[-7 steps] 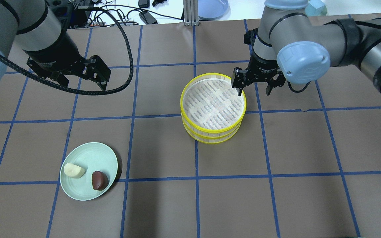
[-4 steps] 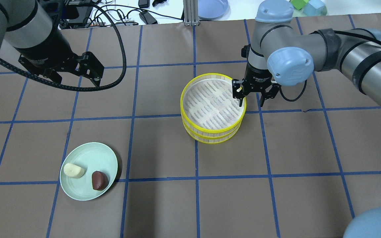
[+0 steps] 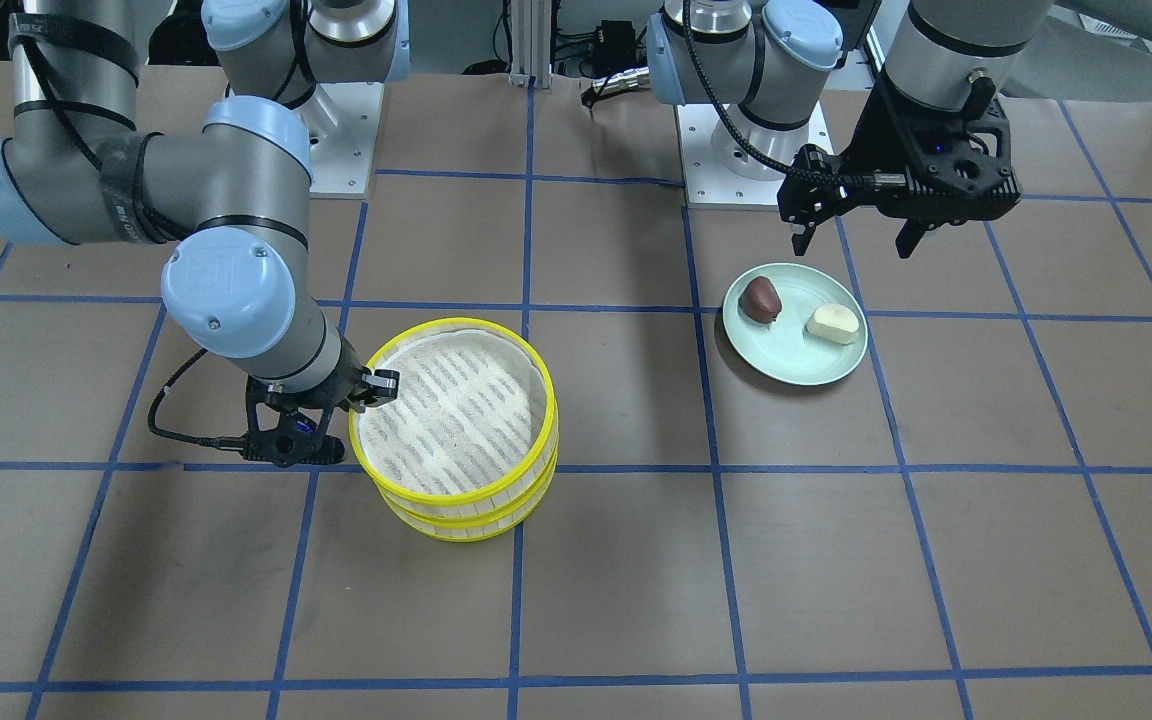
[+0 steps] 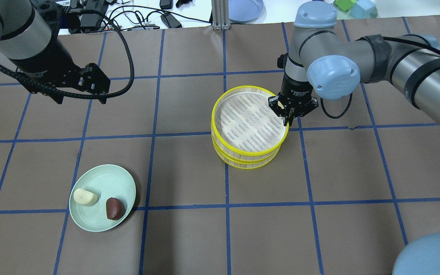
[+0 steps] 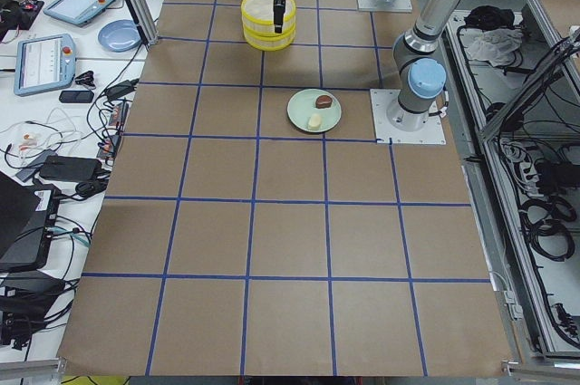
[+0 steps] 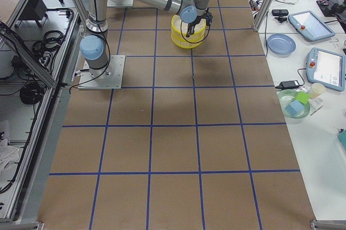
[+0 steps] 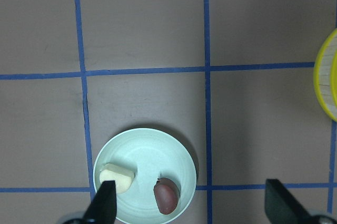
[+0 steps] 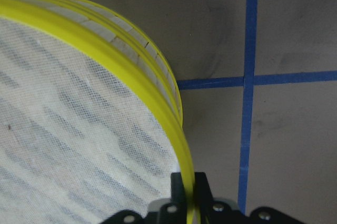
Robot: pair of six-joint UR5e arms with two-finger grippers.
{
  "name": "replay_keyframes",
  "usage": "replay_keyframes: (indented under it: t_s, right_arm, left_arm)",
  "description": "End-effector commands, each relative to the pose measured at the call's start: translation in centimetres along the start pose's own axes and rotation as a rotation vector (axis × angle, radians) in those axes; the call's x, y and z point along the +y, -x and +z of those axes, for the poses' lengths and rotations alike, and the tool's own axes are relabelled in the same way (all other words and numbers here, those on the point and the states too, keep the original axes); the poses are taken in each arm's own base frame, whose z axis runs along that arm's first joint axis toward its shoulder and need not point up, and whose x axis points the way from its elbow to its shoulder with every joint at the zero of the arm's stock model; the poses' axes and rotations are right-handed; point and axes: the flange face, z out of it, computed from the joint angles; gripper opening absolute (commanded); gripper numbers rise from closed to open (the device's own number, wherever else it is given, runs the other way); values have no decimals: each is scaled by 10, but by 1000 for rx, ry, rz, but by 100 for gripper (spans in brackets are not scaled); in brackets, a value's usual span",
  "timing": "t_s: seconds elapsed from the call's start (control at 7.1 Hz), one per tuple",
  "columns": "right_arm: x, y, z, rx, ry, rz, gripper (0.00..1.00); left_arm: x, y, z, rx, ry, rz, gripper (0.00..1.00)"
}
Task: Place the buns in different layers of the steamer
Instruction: 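Grasp the rim of the top steamer tier with the right gripper and lift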
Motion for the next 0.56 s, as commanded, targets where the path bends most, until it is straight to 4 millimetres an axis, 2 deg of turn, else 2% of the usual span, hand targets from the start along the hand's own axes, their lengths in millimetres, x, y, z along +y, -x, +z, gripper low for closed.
replay_keyframes:
  t_s: [0.0, 0.42]
  right_arm:
    - [3, -2, -14, 1, -7, 3, 1]
    - [44, -17, -119, -8, -44, 10, 2]
  left_arm:
    - [-3, 24, 10, 3, 21, -1, 100]
    - [-3, 65, 25, 7, 63, 51, 100]
